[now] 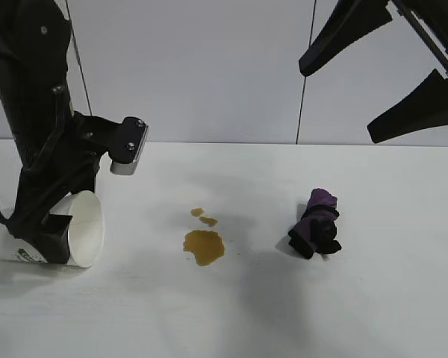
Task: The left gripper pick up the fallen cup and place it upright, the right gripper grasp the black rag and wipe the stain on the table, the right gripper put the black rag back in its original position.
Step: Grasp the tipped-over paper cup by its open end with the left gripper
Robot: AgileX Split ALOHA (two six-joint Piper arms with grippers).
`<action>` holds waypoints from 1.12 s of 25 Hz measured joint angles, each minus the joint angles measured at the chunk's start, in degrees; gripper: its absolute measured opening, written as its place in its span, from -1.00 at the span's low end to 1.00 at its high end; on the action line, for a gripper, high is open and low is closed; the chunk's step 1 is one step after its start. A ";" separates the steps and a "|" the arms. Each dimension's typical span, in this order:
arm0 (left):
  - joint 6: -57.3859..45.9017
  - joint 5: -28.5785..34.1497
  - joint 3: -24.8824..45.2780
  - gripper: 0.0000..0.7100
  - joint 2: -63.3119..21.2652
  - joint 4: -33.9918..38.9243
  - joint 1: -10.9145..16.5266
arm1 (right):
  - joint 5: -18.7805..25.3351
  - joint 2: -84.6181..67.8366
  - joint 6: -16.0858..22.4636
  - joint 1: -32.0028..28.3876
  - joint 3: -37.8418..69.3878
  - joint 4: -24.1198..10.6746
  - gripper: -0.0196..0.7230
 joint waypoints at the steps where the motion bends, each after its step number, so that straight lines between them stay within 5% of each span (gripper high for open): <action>1: 0.07 -0.63 0.37 0.87 0.00 0.00 0.00 | 0.00 0.00 0.00 0.00 0.00 0.00 0.79; 19: -2.31 -2.76 0.60 0.86 1.71 -0.04 0.00 | 0.26 0.00 0.00 0.00 0.00 0.00 0.79; 25: -2.54 -2.60 0.60 0.22 0.41 -0.04 0.00 | 0.21 0.00 0.00 0.00 0.00 0.00 0.79; 28: -2.68 -2.66 0.60 0.24 -0.12 -0.04 0.00 | 0.21 0.00 0.00 0.00 0.00 0.00 0.79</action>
